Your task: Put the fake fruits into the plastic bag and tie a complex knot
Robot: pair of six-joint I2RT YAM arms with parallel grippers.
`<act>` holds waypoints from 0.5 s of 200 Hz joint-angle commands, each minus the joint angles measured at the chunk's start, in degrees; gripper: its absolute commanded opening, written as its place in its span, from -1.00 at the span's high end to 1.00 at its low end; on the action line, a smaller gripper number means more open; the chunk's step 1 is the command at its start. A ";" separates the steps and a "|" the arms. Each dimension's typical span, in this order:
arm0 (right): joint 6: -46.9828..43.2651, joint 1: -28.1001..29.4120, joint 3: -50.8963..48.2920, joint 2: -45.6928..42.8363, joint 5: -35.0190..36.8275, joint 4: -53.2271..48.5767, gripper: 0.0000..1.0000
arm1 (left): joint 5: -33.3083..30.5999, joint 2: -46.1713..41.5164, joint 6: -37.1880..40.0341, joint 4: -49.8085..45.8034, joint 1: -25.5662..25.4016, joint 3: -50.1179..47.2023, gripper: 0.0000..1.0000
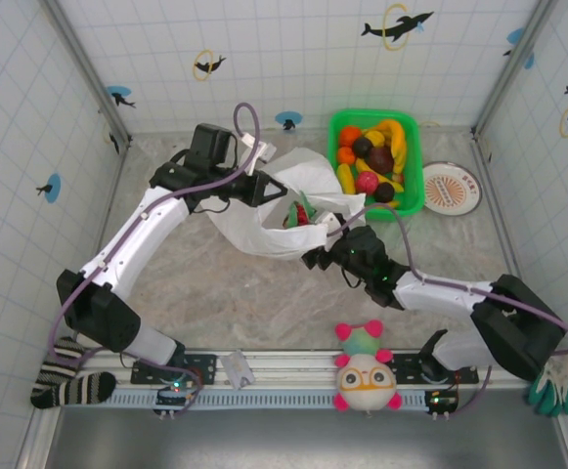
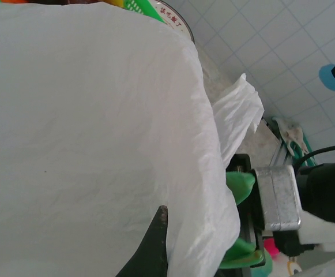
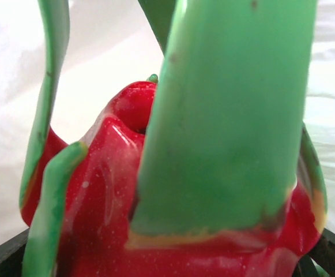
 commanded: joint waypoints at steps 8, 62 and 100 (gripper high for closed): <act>-5.12 1.95 3.22 0.89 4.85 3.02 -0.23 | -1.91 -0.46 -6.81 0.45 0.41 1.71 0.87; -3.63 2.68 7.27 4.15 8.43 -3.94 -0.24 | -3.79 -0.76 -9.69 0.19 0.22 2.48 0.87; 3.66 2.07 15.75 6.63 10.24 -13.34 -0.26 | -4.54 -1.99 -11.59 0.54 -1.06 1.28 0.87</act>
